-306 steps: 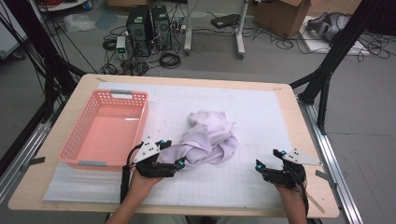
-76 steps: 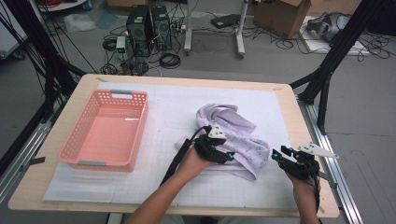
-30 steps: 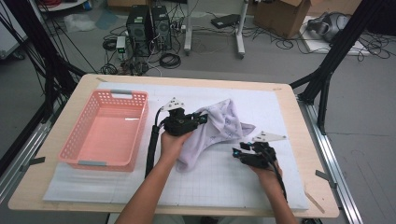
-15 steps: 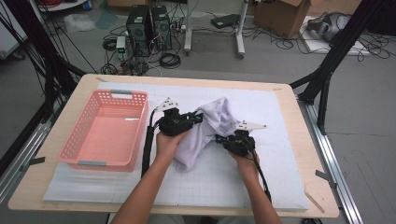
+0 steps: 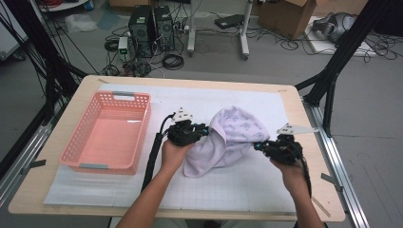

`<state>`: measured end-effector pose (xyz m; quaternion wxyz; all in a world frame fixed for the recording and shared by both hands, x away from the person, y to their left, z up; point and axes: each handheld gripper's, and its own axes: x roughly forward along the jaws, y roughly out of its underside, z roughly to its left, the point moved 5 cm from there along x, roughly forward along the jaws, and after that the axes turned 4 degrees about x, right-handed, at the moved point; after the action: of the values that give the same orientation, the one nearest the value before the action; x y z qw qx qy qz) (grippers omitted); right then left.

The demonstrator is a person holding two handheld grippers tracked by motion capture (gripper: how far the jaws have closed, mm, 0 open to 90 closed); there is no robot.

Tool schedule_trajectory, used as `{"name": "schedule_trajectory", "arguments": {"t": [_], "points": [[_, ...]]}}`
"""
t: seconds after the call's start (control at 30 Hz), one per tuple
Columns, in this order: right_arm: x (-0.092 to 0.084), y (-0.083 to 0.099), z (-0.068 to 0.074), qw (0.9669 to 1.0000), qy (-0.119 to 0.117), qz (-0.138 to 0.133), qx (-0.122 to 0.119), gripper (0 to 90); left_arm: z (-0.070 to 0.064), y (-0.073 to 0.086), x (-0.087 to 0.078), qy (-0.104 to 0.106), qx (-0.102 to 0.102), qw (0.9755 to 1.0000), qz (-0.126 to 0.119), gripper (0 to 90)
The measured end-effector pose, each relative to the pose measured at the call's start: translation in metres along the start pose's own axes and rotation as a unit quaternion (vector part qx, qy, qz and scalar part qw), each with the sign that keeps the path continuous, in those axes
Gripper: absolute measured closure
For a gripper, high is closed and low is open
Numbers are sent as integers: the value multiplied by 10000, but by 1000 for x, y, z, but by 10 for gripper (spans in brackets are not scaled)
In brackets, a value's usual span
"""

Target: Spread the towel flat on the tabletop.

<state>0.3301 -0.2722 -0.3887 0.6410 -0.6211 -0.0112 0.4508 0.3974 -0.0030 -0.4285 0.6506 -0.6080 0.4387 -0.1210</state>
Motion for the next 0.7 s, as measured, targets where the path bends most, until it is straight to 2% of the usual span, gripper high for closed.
{"name": "schedule_trajectory", "arguments": {"t": [0.03,0.1,0.17,0.2,0.3,0.33,0.4,0.43,0.53,0.57,0.6,0.63,0.7], "points": [[-7,-6,-2,9999,101,-72,102,844,2,2,0,9,-78,10000,25,720],[-15,-18,-7,9992,346,-154,130,843,3,4,-3,-20,-29,10000,64,685],[-14,-27,-11,9985,501,-147,161,841,3,4,-5,-44,47,9999,104,646],[-10,-31,-12,9983,544,-129,168,839,1,3,-9,10,106,9999,95,622],[15,-39,-12,9979,630,46,142,830,-3,2,-12,111,187,9997,90,581],[25,-41,-12,9978,638,122,120,829,-8,2,-16,220,298,9993,80,570],[46,-45,-9,9977,649,196,44,827,-10,4,-17,279,304,9991,54,557],[55,-47,-6,9979,604,212,40,825,-12,8,-20,382,273,9989,85,547],[79,-50,-1,9981,576,224,-75,810,-11,19,-22,420,313,9984,230,537],[85,-49,-1,9969,685,303,-241,802,-11,23,-23,447,297,9982,261,534],[91,-47,-1,9941,889,444,-430,793,-11,26,-23,490,309,9979,282,534],[94,-44,-1,9921,981,544,-557,783,-12,29,-24,546,312,9976,290,535],[94,-39,-2,9929,927,492,-556,748,-17,33,-26,690,349,9966,273,535]]}}
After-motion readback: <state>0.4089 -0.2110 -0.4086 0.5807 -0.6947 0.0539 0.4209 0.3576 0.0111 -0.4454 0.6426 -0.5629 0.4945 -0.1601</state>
